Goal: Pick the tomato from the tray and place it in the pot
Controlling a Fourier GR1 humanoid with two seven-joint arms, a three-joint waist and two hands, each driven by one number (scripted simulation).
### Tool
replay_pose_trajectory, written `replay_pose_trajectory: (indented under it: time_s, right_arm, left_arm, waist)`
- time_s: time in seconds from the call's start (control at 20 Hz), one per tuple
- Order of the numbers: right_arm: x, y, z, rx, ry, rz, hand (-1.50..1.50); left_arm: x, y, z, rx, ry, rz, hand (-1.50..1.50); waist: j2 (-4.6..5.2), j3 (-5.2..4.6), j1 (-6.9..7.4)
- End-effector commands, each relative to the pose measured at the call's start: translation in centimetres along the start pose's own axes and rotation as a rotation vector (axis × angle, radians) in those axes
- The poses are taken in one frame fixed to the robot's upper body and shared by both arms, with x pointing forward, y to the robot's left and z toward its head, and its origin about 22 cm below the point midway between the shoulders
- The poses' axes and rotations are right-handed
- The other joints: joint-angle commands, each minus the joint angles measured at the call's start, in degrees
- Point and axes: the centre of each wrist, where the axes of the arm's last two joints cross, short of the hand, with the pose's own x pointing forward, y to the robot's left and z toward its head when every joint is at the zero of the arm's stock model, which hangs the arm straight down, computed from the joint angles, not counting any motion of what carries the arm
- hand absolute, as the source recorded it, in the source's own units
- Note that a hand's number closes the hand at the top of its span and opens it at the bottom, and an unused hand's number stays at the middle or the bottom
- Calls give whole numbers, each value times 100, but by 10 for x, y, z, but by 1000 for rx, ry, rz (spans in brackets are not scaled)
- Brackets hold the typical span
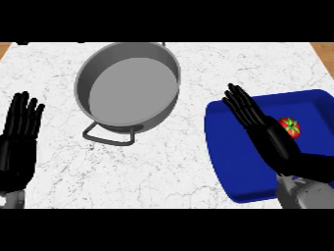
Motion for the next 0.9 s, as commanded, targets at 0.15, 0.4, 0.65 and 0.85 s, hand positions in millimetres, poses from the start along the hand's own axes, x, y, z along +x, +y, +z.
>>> replay_pose_trajectory:
  time_s: [0.15, 0.4, 0.65, 0.85]
  right_arm:
    - [25, -127, 19, -210, 75, 305, -150]
    - [26, -192, 80, -431, 579, 795, -150]
    - [1, -201, 79, -316, 641, 967, -150]
    - [33, -218, 54, -233, 700, 1073, -150]
  left_arm:
    - [-10, -28, 11, -262, 208, 31, 0]
    - [-23, -45, 30, -400, 352, 73, 0]
    - [-19, -60, 19, -477, 438, 90, 0]
    - [-30, -50, 16, -464, 457, 86, 0]
  waist:
    - [280, -45, 182]
    - [451, -84, 166]
    - [251, -51, 357]
    - [204, -67, 309]
